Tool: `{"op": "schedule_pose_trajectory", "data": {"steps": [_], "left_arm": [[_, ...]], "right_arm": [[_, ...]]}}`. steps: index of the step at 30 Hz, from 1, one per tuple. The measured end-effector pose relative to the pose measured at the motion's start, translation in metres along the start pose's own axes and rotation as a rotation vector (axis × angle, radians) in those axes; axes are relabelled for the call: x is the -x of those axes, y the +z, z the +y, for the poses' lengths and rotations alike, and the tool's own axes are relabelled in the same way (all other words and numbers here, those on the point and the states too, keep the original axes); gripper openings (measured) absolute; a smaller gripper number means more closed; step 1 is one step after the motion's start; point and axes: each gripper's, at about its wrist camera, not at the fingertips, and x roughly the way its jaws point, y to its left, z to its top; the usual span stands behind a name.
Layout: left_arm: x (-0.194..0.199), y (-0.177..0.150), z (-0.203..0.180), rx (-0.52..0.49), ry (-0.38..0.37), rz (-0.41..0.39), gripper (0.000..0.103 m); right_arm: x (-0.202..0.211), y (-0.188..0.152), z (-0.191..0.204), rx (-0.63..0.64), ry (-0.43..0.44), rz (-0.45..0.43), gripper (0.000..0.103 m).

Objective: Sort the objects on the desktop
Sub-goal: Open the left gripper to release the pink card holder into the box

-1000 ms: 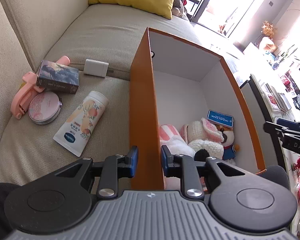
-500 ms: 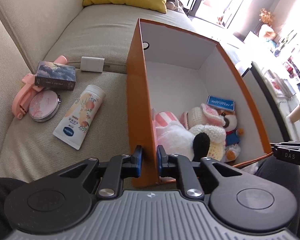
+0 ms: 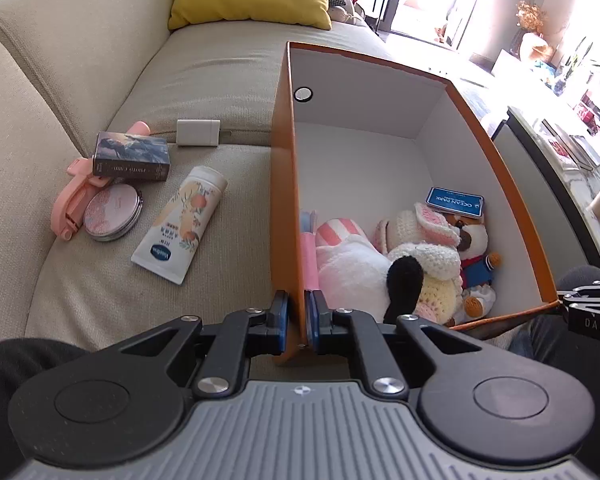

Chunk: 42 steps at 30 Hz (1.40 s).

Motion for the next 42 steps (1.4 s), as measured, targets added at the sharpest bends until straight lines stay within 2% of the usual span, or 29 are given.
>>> {"op": "schedule_pose_trajectory", "data": {"steps": [6,11,17,18,20,25,28,31,33,35,36,38,40,42], "left_arm": [[0.011,-0.019,-0.008,-0.010,-0.011,-0.001,0.012],[0.015,-0.018,-0.004,0.007,-0.038,-0.007,0.014],[0.034,-0.012,0.025,0.071,-0.152,-0.051,0.016],[0.038,-0.009,0.031,0.077,-0.153,-0.067,0.016],[0.045,-0.002,0.045,0.083,-0.110,-0.094,0.016],[0.049,0.015,0.090,0.139,-0.055,-0.130,0.016],[0.043,0.029,0.114,0.160,-0.003,-0.122,0.016],[0.033,0.044,0.137,0.192,0.010,-0.122,0.022],[0.020,0.055,0.151,0.212,0.006,-0.112,0.023],[0.005,0.066,0.163,0.233,0.005,-0.097,0.028],[-0.003,0.071,0.169,0.245,0.007,-0.091,0.032],[-0.020,0.081,0.182,0.283,0.004,-0.086,0.038],[-0.037,0.090,0.196,0.327,0.003,-0.080,0.049],[-0.052,0.099,0.207,0.356,-0.001,-0.078,0.053]], "right_arm": [[0.005,-0.008,-0.007,-0.003,-0.007,-0.007,0.000],[0.006,-0.006,-0.014,-0.025,0.006,-0.010,0.000],[0.030,0.013,0.000,0.037,-0.100,-0.120,0.000],[0.036,0.020,0.004,0.046,-0.107,-0.149,0.000],[0.044,0.035,0.015,0.048,-0.085,-0.202,0.002],[0.035,0.082,0.068,0.121,0.090,-0.245,0.005],[0.018,0.107,0.110,0.207,0.159,-0.235,0.005],[-0.002,0.128,0.152,0.292,0.219,-0.211,0.005],[-0.016,0.140,0.178,0.334,0.243,-0.184,0.006],[-0.036,0.151,0.201,0.384,0.264,-0.150,0.007],[-0.046,0.155,0.212,0.410,0.268,-0.137,0.008],[-0.066,0.165,0.230,0.462,0.266,-0.105,0.017],[-0.089,0.175,0.242,0.490,0.248,-0.060,0.017],[-0.110,0.186,0.251,0.507,0.230,-0.022,0.017]]}}
